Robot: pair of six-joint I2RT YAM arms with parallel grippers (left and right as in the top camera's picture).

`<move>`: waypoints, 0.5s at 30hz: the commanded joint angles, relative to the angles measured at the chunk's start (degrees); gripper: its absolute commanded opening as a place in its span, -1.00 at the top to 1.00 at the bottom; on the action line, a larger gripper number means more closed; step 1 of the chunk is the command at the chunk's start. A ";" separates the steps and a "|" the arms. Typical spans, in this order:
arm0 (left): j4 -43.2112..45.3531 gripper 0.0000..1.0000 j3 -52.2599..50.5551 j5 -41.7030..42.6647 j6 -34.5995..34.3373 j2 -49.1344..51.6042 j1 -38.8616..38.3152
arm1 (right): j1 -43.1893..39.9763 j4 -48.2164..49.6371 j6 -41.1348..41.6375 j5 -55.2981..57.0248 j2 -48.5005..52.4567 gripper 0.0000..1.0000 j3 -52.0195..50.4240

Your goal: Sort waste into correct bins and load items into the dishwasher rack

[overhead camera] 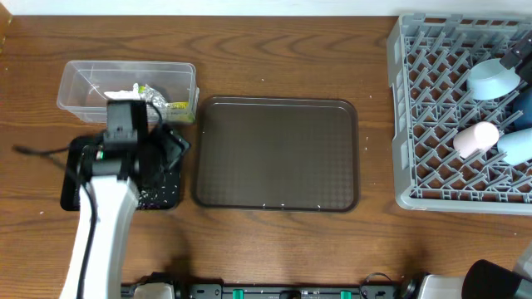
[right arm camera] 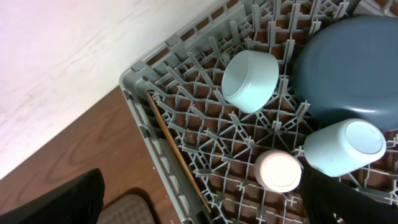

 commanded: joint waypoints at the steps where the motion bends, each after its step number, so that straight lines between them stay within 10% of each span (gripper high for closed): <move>1: -1.51 -0.70 -0.26 6.29 2.99 -5.03 0.11 | 0.15 -0.09 -0.68 0.52 -0.13 -0.99 -0.13; 15: -6.05 -0.99 -0.26 7.17 2.95 -9.55 0.11 | 0.15 -0.11 -0.68 0.52 -0.07 -0.99 -0.13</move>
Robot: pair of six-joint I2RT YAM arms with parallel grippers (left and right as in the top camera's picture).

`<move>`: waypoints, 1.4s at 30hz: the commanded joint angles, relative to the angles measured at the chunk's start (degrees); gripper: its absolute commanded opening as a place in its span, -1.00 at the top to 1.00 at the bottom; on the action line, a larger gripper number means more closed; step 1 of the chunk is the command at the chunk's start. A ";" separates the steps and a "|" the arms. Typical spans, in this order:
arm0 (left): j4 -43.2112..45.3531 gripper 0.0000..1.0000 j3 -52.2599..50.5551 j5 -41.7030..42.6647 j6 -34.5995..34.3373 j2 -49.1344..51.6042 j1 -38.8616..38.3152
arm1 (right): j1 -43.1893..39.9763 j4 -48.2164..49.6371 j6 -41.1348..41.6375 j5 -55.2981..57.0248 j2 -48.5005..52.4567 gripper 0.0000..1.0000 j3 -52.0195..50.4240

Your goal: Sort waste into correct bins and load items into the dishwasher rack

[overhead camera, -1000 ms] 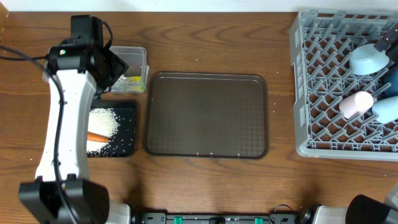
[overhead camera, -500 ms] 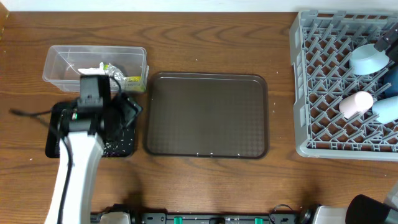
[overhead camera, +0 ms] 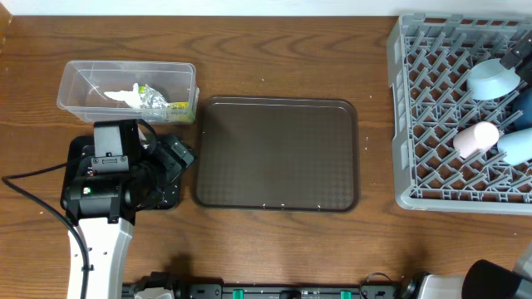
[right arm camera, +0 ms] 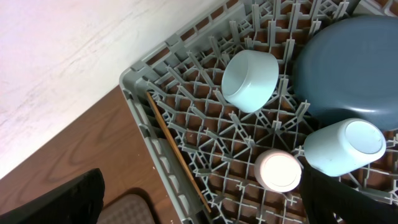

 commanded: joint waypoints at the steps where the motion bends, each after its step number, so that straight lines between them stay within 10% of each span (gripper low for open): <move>1: -0.26 -0.99 -0.13 0.52 0.94 -0.07 0.11 | 0.15 -0.22 -0.66 0.52 -0.07 -0.98 -0.13; 13: -2.84 -1.00 -1.46 0.76 22.03 -0.31 -0.52 | 0.13 -0.50 -0.66 0.52 -0.07 -0.99 -0.13; 22: 21.53 -0.99 -21.44 1.16 41.57 -12.48 -5.55 | 0.11 -0.50 -0.66 0.52 -0.07 -0.98 -0.13; 32: 50.84 -0.96 -48.00 0.87 44.24 -38.99 -6.19 | 0.11 -0.50 -0.66 0.52 -0.07 -0.99 -0.13; 42: 56.39 -0.96 -55.43 -5.42 47.30 -51.67 -6.16 | 0.11 -0.50 -0.66 0.52 -0.07 -0.98 -0.13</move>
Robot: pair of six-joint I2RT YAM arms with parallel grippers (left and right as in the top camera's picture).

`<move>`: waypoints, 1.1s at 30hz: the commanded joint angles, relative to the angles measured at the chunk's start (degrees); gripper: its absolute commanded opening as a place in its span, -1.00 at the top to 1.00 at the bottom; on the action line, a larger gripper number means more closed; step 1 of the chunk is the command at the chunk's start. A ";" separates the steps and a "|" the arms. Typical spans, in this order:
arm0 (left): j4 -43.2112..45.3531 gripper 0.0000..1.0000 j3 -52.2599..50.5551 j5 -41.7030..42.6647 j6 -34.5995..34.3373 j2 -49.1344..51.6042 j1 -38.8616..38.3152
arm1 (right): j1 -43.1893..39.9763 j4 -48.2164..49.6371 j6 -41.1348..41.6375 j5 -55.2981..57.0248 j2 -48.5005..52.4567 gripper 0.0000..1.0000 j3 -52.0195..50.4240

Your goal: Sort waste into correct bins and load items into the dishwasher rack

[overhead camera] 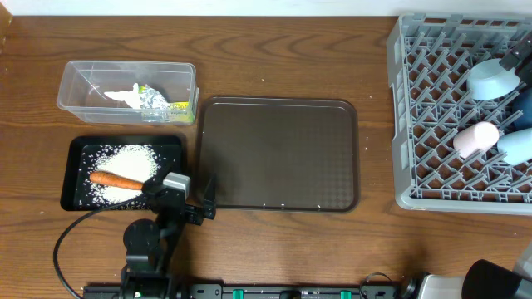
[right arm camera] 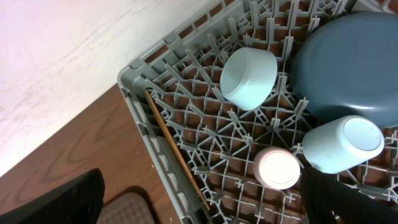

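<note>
The grey dishwasher rack (overhead camera: 397, 124) at the right holds a pale blue cup (right arm camera: 249, 79), a second pale blue cup (right arm camera: 342, 144), a pink cup (right arm camera: 277, 168), a grey-blue bowl (right arm camera: 348, 62) and a wooden chopstick (right arm camera: 177, 155). My right gripper (right arm camera: 193, 208) hangs open above the rack's near left corner, nothing between its dark fingers (right arm camera: 50, 199). A clear bin (overhead camera: 126, 91) at the back left holds foil and wrappers. A black tray (overhead camera: 79, 199) carries rice and a carrot (overhead camera: 116, 179). My left gripper (overhead camera: 205, 203) sits low at the brown tray's front left corner, seemingly open and empty.
The brown serving tray (overhead camera: 277, 154) lies bare in the middle of the wooden table. The left arm's cable (overhead camera: 71, 241) loops along the front edge. The right arm's base (overhead camera: 499, 278) shows at the bottom right corner.
The left arm has drawn back from over the black tray to the table's front edge, uncovering the rice and carrot. The right wrist view has shifted very slightly.
At first the left gripper was open over the near edge of the clear bin and the black tray. Then it sat lower over the black tray. Now it rests at the front by the brown tray. The right gripper has stayed open above the rack.
</note>
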 commanded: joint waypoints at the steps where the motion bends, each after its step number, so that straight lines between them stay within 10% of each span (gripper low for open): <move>1: 0.55 -0.95 -1.31 -5.90 1.64 -2.58 -0.11 | 0.11 0.04 -0.66 0.39 -0.07 -0.98 -0.09; 33: -5.38 -0.96 -2.73 -8.70 1.38 -10.62 1.38 | 0.11 0.04 -0.66 0.39 -0.07 -0.99 -0.09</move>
